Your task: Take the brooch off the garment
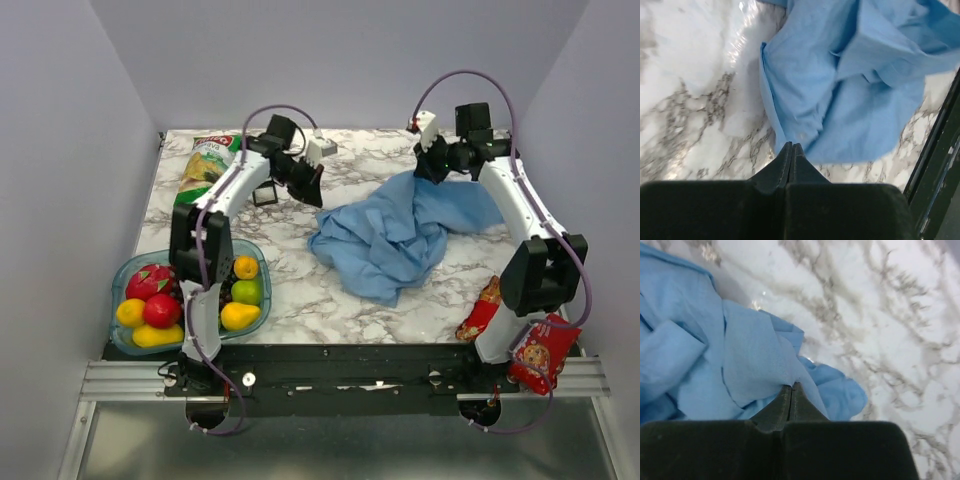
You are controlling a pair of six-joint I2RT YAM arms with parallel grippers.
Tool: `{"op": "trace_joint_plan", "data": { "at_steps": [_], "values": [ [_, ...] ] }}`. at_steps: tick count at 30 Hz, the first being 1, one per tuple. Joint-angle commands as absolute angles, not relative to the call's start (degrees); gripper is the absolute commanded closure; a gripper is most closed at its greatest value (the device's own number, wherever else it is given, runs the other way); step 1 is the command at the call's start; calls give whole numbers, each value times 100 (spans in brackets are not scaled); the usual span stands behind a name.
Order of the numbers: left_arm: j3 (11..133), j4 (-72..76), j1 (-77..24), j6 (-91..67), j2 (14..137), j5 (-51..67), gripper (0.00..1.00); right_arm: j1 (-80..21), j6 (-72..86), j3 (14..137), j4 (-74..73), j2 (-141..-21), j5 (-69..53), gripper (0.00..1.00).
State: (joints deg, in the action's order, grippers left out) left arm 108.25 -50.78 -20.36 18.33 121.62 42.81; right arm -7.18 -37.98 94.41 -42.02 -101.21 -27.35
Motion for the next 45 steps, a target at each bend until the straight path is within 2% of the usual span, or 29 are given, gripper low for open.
{"op": "trace_joint_plan", "data": {
  "at_steps": [1,5,9,10,13,18,19,21,22,25,31,39,45],
  "values": [
    [10451,-4395,-1697,1547,10384,4316,100,-791,-3516,9581,-3227,-9432,-2830,100],
    [9172,-3930,-1617,1661,9248,3886,100,-870,-3778,9046,-2769,-8721,-2891,100],
    [8158,-3525,-1617,1688,8605,3630,100,-1195,-4796,7869,-2628,-7361,-3155,100],
    [8061,-3490,-1617,1653,8587,3621,75,-1256,-5208,7353,-2628,-7104,-3199,99],
    [7972,-3130,-1643,1277,8779,3665,47,-1309,-5658,6263,-2706,-6209,-3322,100],
    [8733,-2516,-1907,801,9701,3753,31,-1310,-6485,5073,-3444,-5441,-2884,99],
    [8910,-2461,-1942,704,10164,3770,30,-1310,-6556,4915,-3489,-5371,-2822,93],
    [9541,-2339,-2012,405,10676,3875,30,-1310,-6469,4624,-3681,-5317,-2716,74],
    [9771,-2303,-2082,317,11192,3911,30,-1310,-6303,4623,-3796,-5361,-2698,61],
    [10738,-2268,-2197,27,12142,4183,31,-1310,-5768,4973,-4270,-5756,-2584,47],
    [11979,-1662,-2364,-1183,13323,4876,31,-1301,-4932,5493,-4403,-6108,-2584,40],
    [11366,-959,-2522,-2012,13421,5791,31,-1301,-4544,5581,-4316,-6275,-2338,36],
    [11355,-835,-2584,-2197,13526,6064,34,-1292,-4298,5800,-4210,-6661,-2347,36]
  ]
}}
